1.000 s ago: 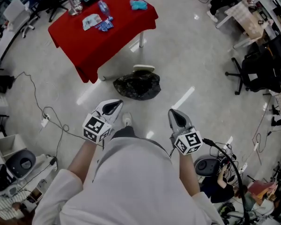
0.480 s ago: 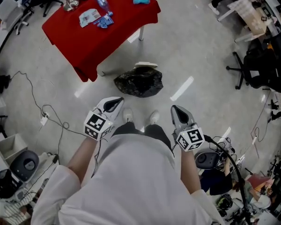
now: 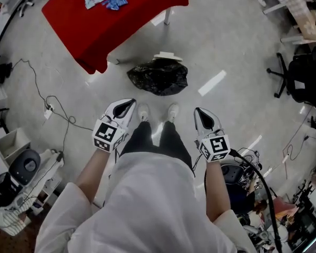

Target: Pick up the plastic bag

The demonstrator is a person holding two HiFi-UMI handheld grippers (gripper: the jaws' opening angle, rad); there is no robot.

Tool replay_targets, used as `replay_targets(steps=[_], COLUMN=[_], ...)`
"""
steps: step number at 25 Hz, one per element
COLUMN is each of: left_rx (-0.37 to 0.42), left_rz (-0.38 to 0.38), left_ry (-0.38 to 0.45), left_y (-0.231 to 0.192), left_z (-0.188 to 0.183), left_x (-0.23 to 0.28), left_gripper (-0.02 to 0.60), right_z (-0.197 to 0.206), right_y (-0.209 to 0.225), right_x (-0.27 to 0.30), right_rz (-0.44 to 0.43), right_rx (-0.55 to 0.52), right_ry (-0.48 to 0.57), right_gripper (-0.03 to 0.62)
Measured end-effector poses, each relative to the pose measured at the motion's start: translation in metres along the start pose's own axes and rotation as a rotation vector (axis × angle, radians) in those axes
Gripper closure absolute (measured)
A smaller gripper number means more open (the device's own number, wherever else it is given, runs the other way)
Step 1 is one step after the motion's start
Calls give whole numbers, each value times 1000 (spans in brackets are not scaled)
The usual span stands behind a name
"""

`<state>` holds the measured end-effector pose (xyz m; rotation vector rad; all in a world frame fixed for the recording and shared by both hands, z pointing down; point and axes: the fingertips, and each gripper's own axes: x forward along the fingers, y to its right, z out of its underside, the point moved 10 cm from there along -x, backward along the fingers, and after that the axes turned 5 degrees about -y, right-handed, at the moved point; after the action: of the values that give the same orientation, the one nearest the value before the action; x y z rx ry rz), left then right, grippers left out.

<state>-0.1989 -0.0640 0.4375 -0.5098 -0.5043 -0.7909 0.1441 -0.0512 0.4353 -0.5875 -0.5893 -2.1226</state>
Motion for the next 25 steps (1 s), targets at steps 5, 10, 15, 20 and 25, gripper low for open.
replay_targets(steps=[5,10,15,20,25], left_rx=[-14,16,-4,-43,-101], left_rz=[-37,-49,-77,-92,-112], left_ry=[-37,-96,-133,-182,-226], left_y=[-14,-34,-57,-72,-91], left_z=[22,51,91,144,198], left_x=[49,93,137,184,230], left_gripper=[578,578,578,578,578], right_z=[26,57,95,139,188], right_y=[35,64,92,117,140], right_x=[42,82,124,166,209], right_rz=[-35,-40,-30,-29,-34], right_rx=[-17,7,36,61,73], right_ry=[-43,-96,-135,-180,-236], right_gripper=[592,592,592,592,592])
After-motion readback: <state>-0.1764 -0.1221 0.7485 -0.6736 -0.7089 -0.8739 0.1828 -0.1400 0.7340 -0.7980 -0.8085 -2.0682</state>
